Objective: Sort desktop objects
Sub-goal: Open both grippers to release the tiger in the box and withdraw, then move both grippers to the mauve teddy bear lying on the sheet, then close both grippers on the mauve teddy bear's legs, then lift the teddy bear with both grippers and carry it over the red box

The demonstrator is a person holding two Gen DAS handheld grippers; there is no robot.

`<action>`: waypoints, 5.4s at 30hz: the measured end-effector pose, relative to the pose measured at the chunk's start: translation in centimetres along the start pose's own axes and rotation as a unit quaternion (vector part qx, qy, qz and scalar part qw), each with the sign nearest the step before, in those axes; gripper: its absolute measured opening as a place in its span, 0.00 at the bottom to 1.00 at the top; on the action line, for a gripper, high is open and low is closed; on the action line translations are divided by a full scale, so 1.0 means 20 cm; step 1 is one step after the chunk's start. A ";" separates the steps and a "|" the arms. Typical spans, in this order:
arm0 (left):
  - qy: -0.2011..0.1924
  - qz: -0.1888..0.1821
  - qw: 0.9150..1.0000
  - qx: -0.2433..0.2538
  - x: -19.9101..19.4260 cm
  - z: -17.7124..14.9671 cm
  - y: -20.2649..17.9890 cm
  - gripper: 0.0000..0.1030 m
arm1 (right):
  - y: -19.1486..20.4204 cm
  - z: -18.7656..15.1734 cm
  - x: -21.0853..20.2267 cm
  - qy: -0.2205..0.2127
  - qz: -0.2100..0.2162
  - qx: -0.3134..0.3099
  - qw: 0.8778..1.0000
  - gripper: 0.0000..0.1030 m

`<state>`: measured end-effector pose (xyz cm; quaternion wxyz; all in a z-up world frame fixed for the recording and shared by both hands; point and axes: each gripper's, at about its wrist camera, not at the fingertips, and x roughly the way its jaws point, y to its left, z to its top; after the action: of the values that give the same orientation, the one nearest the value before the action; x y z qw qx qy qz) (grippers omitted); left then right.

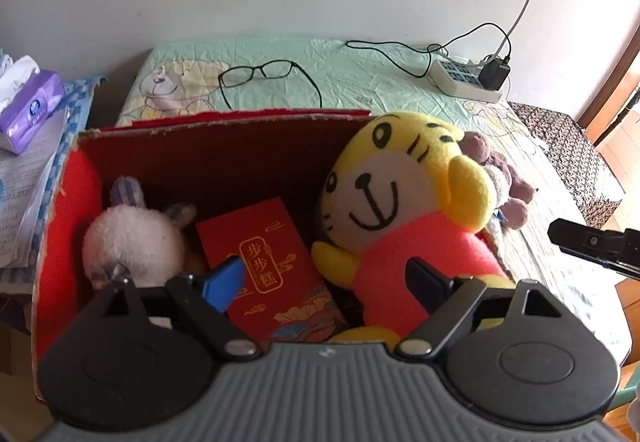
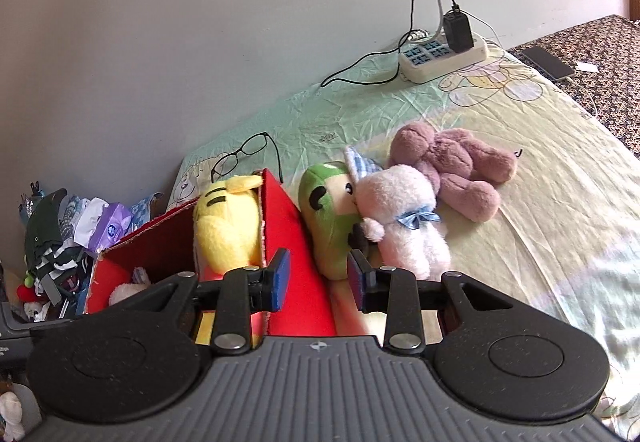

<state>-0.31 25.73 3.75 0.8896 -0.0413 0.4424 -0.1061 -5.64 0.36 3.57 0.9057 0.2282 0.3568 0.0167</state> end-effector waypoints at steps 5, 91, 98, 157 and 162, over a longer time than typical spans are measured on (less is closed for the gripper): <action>-0.031 -0.001 1.000 0.006 -0.10 0.03 -0.11 0.85 | -0.15 0.00 0.01 0.013 -0.004 0.010 1.000 0.33; 0.120 -0.156 0.979 0.059 0.58 -0.33 -1.31 0.61 | -1.44 0.14 0.08 0.169 0.148 0.062 0.972 0.48; 0.134 -0.163 0.977 0.021 0.69 -0.31 -1.33 0.58 | -1.41 0.17 0.20 0.170 0.179 0.054 0.968 0.47; -0.114 -0.140 0.976 0.122 -0.39 0.01 -0.06 0.59 | 0.37 0.09 0.01 0.015 0.186 -0.091 0.978 0.24; -0.080 -0.117 0.980 0.138 -0.19 -0.02 -0.05 0.54 | 0.46 -0.01 0.17 0.025 0.121 -0.129 0.984 0.15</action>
<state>-2.95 25.72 6.70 0.9006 0.0219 0.3434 -0.2655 -1.98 9.24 5.21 0.9096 0.1508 0.3438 0.1781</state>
